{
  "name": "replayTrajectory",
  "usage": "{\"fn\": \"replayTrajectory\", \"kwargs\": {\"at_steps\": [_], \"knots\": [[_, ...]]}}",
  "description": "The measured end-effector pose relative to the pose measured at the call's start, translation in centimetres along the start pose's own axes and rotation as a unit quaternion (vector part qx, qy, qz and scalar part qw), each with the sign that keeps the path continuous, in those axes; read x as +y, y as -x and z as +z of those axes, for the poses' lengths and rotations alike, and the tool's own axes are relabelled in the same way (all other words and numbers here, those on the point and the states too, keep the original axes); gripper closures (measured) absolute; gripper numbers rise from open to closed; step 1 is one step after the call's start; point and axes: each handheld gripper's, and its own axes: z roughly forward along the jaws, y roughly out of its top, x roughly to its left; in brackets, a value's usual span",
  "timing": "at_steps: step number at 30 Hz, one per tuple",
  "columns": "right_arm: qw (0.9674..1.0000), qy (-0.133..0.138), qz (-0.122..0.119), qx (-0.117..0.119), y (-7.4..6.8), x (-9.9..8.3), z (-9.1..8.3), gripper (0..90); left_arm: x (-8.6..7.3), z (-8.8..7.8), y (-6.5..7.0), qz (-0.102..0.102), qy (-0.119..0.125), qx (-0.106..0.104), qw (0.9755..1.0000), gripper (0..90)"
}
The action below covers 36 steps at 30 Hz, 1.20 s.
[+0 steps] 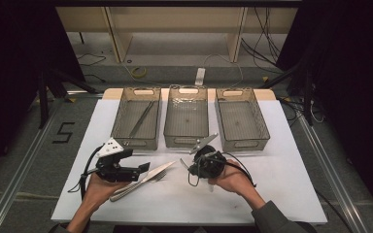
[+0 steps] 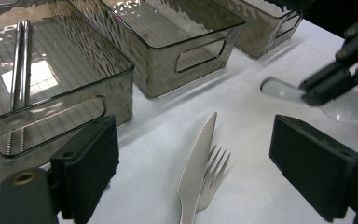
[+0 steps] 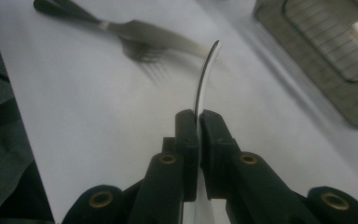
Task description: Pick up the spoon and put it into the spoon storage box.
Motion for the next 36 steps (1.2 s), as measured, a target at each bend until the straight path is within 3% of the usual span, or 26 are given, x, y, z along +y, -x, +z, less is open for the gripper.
{"fn": "replayTrajectory", "kwargs": {"at_steps": [7, 17, 36], "knots": [[0.9989, 0.042, 0.019, -0.014, 2.4, 2.2, -1.5, 87.0, 0.0, 0.0, -0.1, -0.002, 0.001, 0.0, 1.0, 15.1], [0.9951, 0.078, 0.048, -0.035, 5.5, 5.0, -2.7, 87.0, 0.0, -0.1, -0.1, -0.002, 0.006, -0.003, 1.0, 15.1], [0.9902, 0.098, 0.075, -0.065, 9.4, 9.1, -1.9, 87.0, 0.0, -0.3, -0.1, -0.006, 0.019, -0.009, 0.9998, 15.1]]}}
